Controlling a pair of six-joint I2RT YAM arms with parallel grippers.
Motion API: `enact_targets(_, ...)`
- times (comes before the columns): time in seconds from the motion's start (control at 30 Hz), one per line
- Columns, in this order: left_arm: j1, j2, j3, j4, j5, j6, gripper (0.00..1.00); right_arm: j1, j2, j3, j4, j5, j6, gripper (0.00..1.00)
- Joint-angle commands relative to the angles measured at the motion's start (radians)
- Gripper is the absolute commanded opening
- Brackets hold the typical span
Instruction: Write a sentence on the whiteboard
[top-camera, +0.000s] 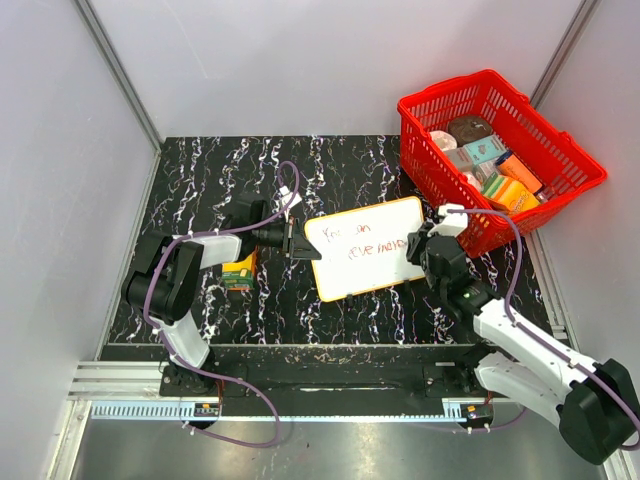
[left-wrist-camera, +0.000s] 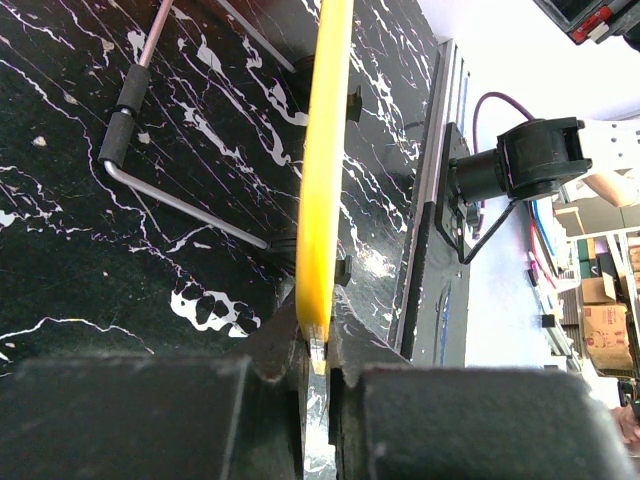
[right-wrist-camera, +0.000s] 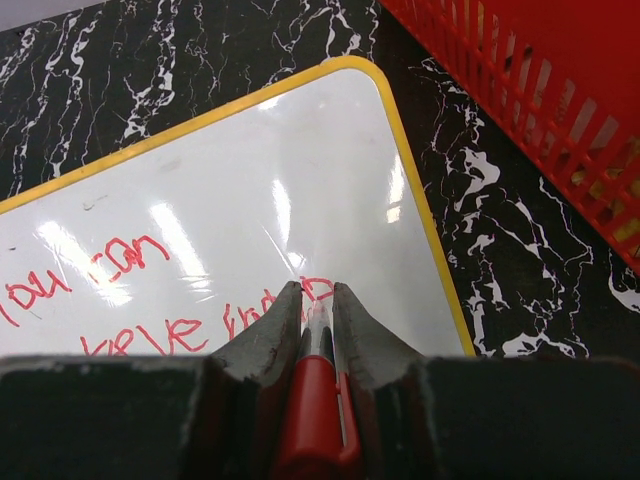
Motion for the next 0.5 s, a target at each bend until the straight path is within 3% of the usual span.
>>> enact_targets(0.0,-0.022,-0.028,0.021,-0.019,0.001,0.051,0.00,-0.006,-0.025,-0.022,-0.034,0.008,0.018,0.00)
enact_targets(0.47,-0.022,-0.033,0.017,-0.020,-0.002,0.053,0.00,-0.008,-0.046,0.001,-0.046,0.099,0.007,0.00)
